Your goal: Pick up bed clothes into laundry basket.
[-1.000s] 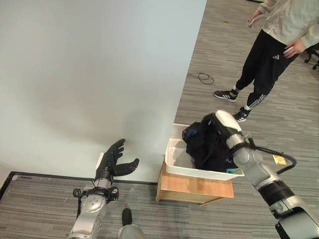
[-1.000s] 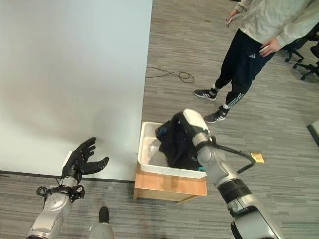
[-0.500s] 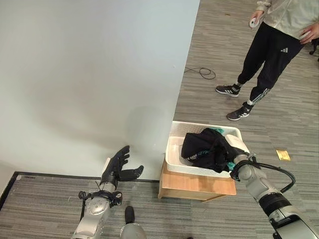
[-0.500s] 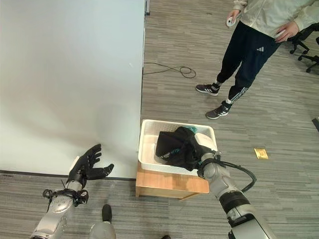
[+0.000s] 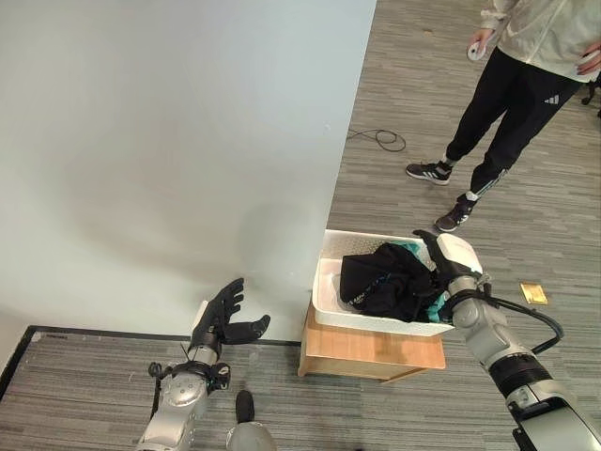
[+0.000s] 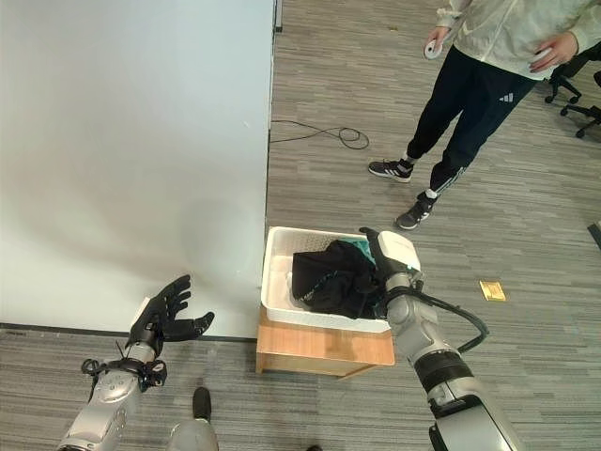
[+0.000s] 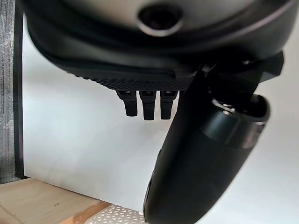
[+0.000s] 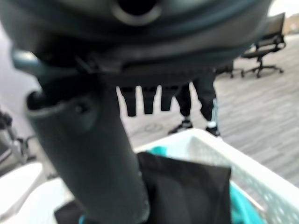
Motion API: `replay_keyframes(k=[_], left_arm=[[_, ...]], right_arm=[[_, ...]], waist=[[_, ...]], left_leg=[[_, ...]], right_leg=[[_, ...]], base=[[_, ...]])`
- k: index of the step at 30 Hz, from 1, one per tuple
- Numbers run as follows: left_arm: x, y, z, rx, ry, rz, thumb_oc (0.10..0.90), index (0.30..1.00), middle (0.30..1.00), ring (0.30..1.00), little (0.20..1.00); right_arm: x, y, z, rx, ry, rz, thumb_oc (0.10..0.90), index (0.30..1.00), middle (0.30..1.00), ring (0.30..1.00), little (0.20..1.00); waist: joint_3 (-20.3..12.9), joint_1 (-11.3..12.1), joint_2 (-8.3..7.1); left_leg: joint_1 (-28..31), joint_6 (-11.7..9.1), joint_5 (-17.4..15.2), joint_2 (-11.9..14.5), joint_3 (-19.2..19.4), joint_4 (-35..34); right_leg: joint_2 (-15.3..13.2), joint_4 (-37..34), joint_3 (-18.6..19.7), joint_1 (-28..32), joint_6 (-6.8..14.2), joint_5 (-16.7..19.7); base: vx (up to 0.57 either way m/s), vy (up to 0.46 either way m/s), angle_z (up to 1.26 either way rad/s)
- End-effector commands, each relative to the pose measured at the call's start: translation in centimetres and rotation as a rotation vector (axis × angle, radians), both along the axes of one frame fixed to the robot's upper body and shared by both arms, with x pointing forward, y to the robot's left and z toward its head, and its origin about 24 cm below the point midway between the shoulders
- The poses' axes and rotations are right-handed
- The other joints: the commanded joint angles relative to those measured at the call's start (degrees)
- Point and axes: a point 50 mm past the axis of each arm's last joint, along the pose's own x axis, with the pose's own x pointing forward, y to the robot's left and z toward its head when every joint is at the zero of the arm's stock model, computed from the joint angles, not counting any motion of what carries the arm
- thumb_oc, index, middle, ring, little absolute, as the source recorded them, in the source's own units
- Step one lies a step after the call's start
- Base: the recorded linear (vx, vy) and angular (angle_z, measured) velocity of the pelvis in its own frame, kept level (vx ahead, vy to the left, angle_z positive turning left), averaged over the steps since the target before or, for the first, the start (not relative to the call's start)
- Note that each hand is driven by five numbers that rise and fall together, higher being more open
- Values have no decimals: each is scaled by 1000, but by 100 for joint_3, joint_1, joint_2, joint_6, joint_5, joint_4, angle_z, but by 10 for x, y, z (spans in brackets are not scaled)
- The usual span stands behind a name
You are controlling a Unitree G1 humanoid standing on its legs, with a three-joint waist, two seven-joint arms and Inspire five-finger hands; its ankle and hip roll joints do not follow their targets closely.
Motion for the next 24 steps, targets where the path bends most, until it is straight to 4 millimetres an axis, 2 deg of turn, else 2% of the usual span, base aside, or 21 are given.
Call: replay_keyframes(k=[1,3,5,8,11,12,14,18,24], left_arm=[[27,-19,40,-28,-237,-52,800,900,900,900,900],[27,-20,41,-31,-243,-52,800,900,900,900,900],[31,-20,50,-35,-284,-27,800,900,900,900,900],[32,-20,58,-38,-323,0,800,900,900,900,900],[31,-19,68,-17,-376,18,800,900,900,900,900],[30,-19,67,-17,-374,17,800,900,900,900,900],[19,-11,83,38,-461,45,800,900,900,900,900],[7,-6,91,56,-507,69,800,900,900,900,900],[-4,-6,92,62,-518,52,800,900,900,900,900]], right_arm=[[20,5,99,-20,-431,34,800,900,900,900,900],[17,10,100,8,-460,44,800,900,900,900,900],[5,25,109,119,-581,85,800,900,900,900,900],[-16,40,106,307,-659,141,800,900,900,900,900],[-37,52,100,435,-694,215,800,900,900,900,900],[-38,51,100,435,-692,214,800,900,900,900,900],[-64,58,75,563,-627,253,800,900,900,900,900],[-80,61,58,636,-568,251,800,900,900,900,900],[-98,64,38,606,-461,264,800,900,900,900,900]], waist=[[-329,-134,37],[-345,-156,44],[-367,-273,118],[-388,-406,172],[-392,-540,211],[-398,-535,208],[-396,-652,234],[-415,-719,260],[-428,-815,254]], left_leg=[[-15,-41,-946,-53,131,3],[22,-27,-969,-58,144,3],[75,68,-936,-71,255,3],[189,102,-1006,-86,308,3],[288,125,-1067,-95,350,3],[294,125,-1068,-96,351,3],[379,154,-1108,-94,411,3],[435,161,-1123,-96,453,3],[504,180,-1156,-119,489,3]], right_leg=[[-192,70,200,471,114,-1023],[-207,70,219,483,119,-1020],[-240,70,241,434,100,-919],[-284,70,299,469,106,-918],[-319,70,332,502,112,-927],[-321,70,332,508,113,-928],[-353,70,367,525,114,-929],[-359,70,381,535,111,-923],[-344,70,443,541,106,-904]], base=[[0,0,0],[-25,15,-5],[-55,39,-16],[11,14,-10],[12,-1,-4],[6,-4,-12],[16,-14,-17],[8,-8,-9],[10,-7,-10]])
